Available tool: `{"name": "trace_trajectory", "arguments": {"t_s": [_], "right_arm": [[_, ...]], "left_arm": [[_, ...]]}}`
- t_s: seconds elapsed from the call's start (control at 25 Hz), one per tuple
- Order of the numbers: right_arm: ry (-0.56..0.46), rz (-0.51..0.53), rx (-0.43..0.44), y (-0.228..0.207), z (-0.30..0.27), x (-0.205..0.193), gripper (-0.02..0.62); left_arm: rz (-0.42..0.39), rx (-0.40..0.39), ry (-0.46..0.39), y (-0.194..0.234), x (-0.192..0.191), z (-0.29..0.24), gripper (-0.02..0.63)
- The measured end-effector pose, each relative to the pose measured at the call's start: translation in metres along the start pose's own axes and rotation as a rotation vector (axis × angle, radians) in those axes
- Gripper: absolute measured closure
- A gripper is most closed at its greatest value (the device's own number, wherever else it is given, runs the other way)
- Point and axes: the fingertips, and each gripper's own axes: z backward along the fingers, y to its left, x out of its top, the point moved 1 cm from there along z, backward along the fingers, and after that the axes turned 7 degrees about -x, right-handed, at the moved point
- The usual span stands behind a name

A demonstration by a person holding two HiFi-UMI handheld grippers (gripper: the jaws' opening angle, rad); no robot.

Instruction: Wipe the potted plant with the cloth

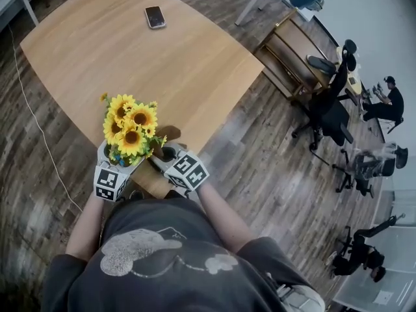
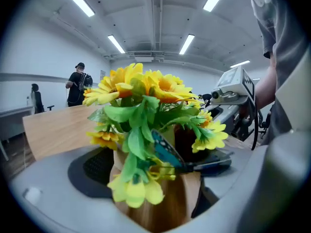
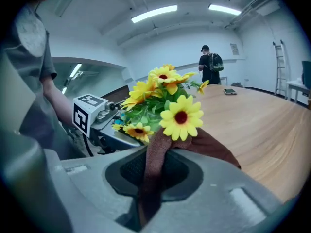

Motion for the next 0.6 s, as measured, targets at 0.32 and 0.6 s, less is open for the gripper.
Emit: {"name": "trace_trajectory", "arguments": {"t_s": [0.32,0.6], "right_arm": [[-0.076,-0.100,0.046,-0.018,0.025,-0.003,0.548],[-0.120,-0.175,-0.060,-0.069,0.060,-0.009,0.548]], "left_arm": [[-0.003,0.157,0.004,0.012,-0.002,-0.006,0.037],[0.043,0.286,-0.016,0.027,0.015,-0.011,-0.021]]}}
